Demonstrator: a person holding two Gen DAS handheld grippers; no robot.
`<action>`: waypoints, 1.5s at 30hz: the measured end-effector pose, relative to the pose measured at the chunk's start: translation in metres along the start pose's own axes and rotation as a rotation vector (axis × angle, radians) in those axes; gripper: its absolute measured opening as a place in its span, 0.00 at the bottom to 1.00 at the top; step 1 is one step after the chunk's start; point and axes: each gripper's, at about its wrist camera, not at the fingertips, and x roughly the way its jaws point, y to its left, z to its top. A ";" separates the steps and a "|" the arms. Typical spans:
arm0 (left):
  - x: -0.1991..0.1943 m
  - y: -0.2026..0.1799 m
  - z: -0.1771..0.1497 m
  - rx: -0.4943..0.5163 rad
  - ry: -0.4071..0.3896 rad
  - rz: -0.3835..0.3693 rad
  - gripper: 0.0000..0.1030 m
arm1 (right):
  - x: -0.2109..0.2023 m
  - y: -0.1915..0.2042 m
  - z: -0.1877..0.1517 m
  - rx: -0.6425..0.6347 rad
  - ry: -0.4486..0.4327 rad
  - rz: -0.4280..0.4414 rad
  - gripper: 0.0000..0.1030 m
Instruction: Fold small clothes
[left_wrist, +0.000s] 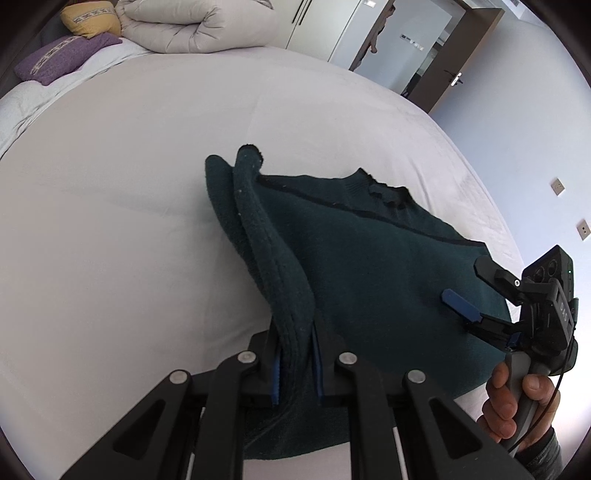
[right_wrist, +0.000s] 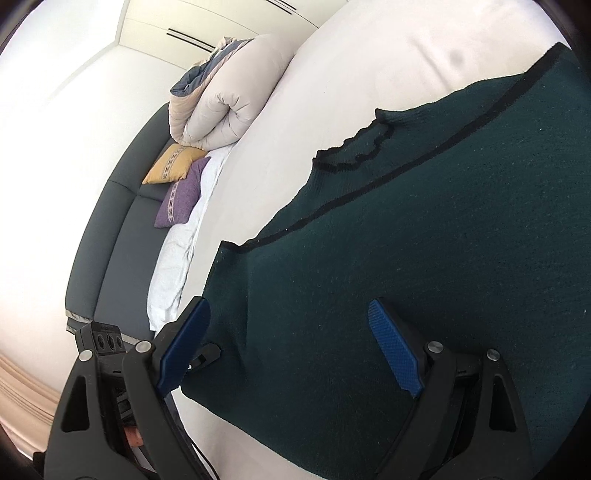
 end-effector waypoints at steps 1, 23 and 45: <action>-0.002 -0.007 0.002 0.006 -0.002 -0.012 0.13 | -0.004 -0.003 0.002 0.015 -0.005 0.017 0.86; 0.061 -0.210 -0.012 0.281 0.117 -0.335 0.14 | -0.062 -0.077 0.069 0.246 0.048 0.255 0.86; 0.040 -0.153 -0.018 0.194 -0.011 -0.396 0.46 | -0.089 -0.055 0.083 -0.032 0.038 -0.185 0.13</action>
